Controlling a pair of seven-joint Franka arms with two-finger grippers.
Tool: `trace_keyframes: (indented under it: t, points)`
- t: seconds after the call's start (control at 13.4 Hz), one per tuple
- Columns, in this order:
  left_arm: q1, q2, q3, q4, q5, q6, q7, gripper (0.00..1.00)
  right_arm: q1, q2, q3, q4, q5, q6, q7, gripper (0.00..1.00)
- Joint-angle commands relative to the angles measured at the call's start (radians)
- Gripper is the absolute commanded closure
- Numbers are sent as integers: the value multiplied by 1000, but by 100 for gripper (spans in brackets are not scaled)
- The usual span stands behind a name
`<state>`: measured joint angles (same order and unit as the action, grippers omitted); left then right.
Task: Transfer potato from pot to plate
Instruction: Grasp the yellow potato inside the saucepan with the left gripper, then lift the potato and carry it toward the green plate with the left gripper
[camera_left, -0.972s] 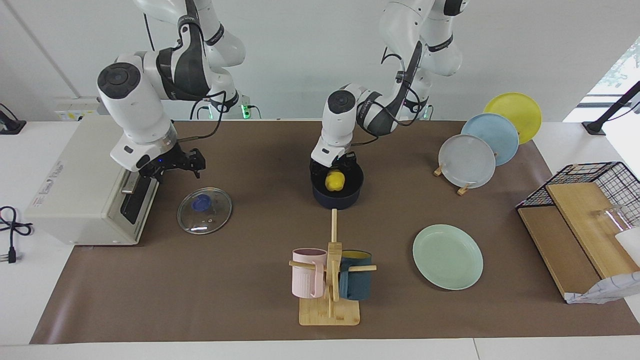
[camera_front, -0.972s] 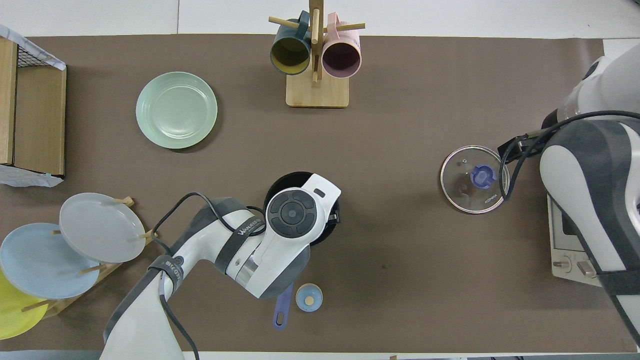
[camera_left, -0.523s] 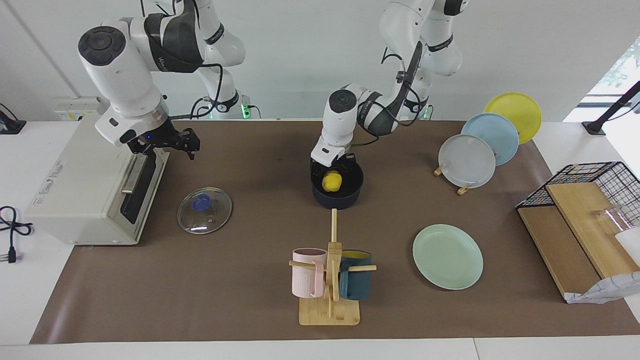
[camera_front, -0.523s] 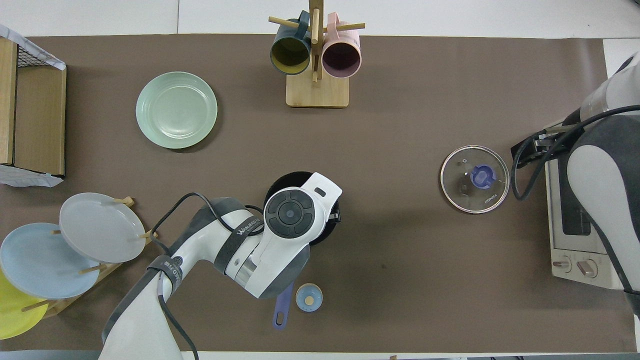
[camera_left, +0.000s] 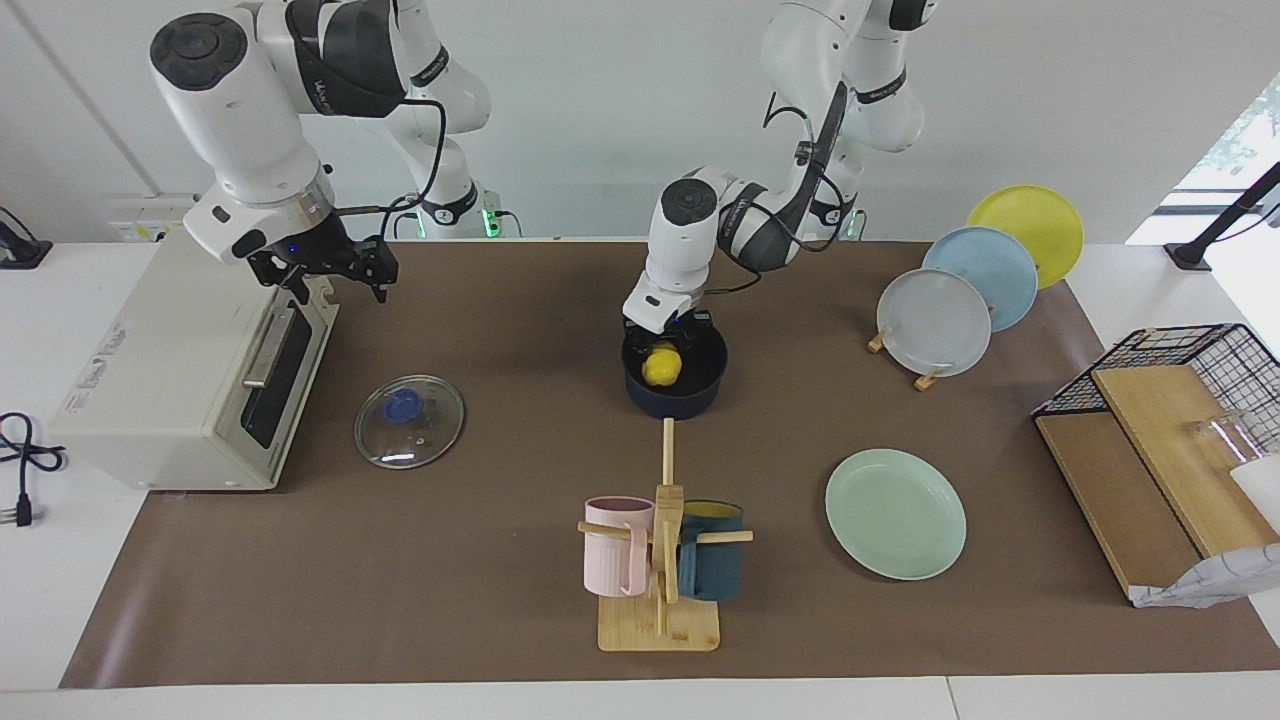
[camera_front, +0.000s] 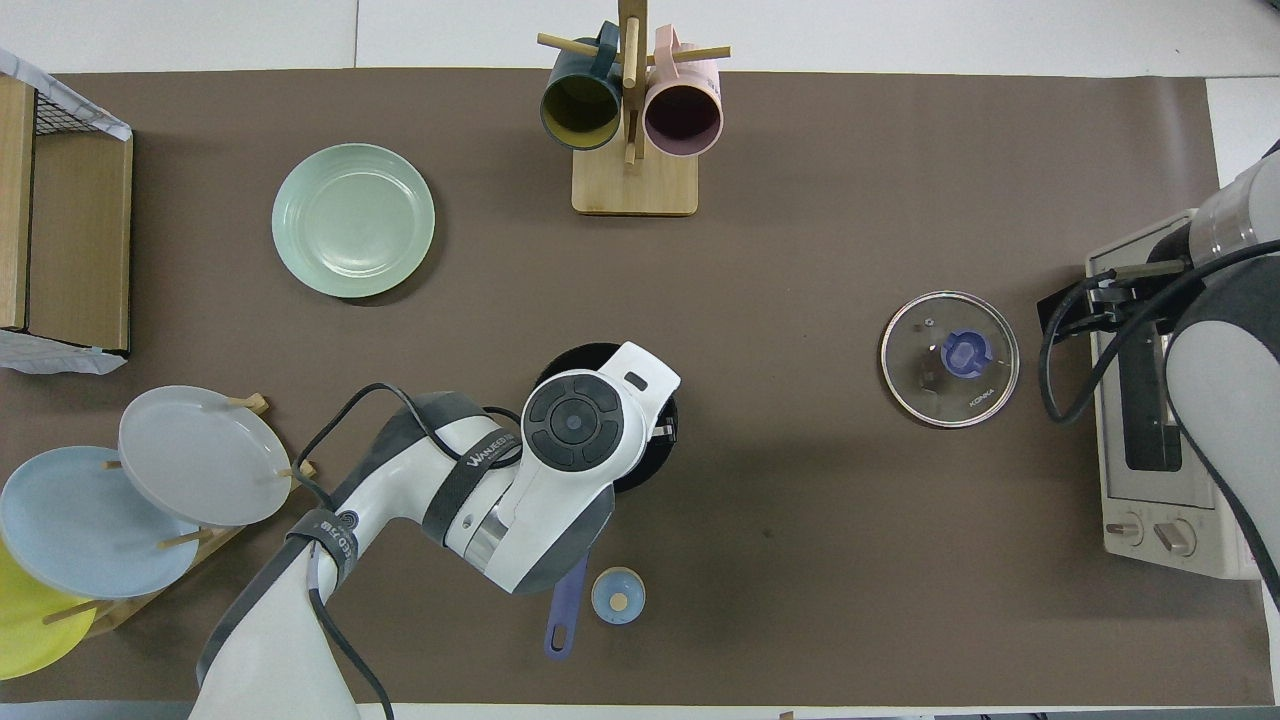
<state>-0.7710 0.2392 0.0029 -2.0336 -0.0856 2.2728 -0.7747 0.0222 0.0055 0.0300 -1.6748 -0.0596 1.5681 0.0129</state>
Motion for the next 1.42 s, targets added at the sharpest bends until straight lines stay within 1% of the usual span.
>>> trace_keyframes:
  t: [0.0,0.15,0.22,0.37,0.52,0.6,0.75,0.82,0.97,1.2,1.35]
  points:
    - [47,-43,5,22,-19,-103,61,100,-8,-68,-2,-100,15,41,9,0]
    - [82,-69,2,42,-26,-163,89,100,-4,-71,-9,-109,12,62,10,0]
    - [82,-73,2,62,-38,-189,91,100,-1,-71,-9,-109,1,99,12,0]
    - [110,-78,2,120,-66,-271,103,100,-7,-65,-9,-106,1,99,12,0]
    - [134,-93,3,208,-101,-398,120,100,-10,-56,-9,-97,-2,95,12,0]
    - [160,-93,3,267,-115,-468,143,100,-10,-24,-10,-56,-12,67,10,0]
    - [252,-83,3,385,-137,-577,214,100,-10,-27,-15,-51,-6,43,12,0]
    - [298,-71,5,430,-140,-605,254,100,-10,-35,-13,-54,-3,35,15,0]
    - [407,-26,3,496,-135,-621,354,100,-13,-41,-13,-59,-2,35,13,0]
    - [548,3,9,515,-131,-578,544,100,-28,-41,-13,-62,0,36,13,0]
    - [594,72,11,529,-117,-512,626,100,-28,-42,-13,-62,0,38,13,0]
